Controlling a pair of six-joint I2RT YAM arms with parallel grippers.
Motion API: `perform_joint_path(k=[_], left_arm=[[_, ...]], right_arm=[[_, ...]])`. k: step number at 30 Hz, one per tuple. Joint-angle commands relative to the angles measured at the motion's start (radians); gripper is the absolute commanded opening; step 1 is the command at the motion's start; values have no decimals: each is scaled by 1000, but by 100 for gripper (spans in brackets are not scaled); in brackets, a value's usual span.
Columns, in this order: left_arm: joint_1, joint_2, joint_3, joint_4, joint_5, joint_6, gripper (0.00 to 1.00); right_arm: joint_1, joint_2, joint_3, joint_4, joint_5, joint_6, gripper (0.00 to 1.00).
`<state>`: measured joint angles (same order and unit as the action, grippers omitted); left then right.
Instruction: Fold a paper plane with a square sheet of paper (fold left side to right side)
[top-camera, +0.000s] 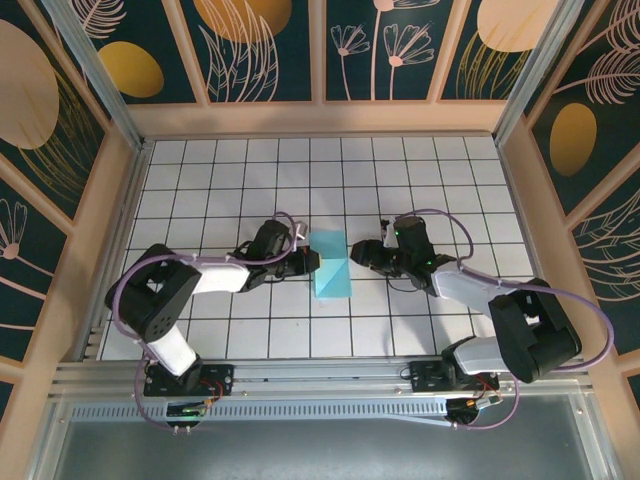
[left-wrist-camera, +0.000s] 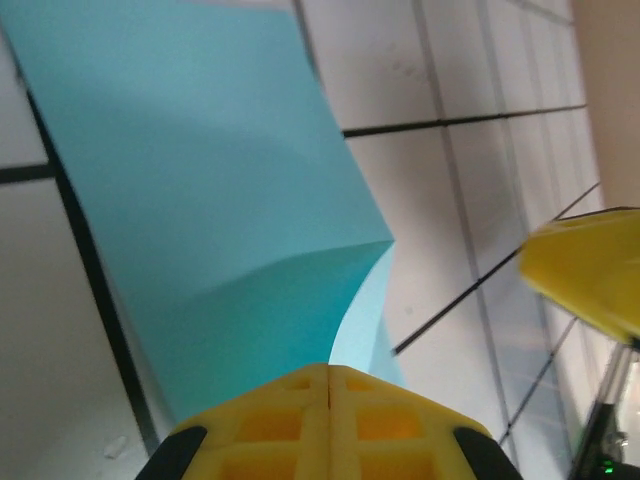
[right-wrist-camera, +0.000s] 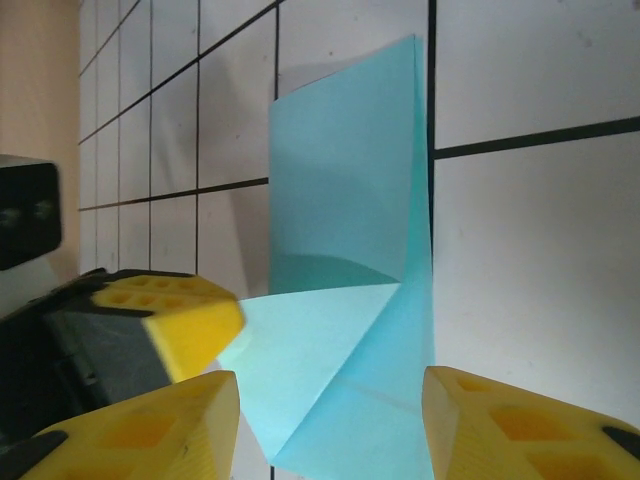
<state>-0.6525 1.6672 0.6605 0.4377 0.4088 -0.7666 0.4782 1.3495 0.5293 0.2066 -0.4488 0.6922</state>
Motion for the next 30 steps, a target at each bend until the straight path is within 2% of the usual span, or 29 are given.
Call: perform_joint_path(k=[1, 7, 18, 21, 30], left_arm=[[6, -76, -59, 137, -32, -61, 0], [6, -113, -116, 202, -42, -105, 0], [6, -121, -131, 200, -44, -106, 0], [6, -114, -136, 202, -45, -106, 0], [6, -77, -132, 194, -52, -109, 0]], right_arm=[[20, 31, -13, 104, -24, 23, 53], [42, 117, -9, 265, -56, 71, 60], [86, 277, 24, 485, -97, 166, 61], [102, 303, 41, 500, -107, 174, 61], [126, 320, 50, 497, -102, 172, 52]])
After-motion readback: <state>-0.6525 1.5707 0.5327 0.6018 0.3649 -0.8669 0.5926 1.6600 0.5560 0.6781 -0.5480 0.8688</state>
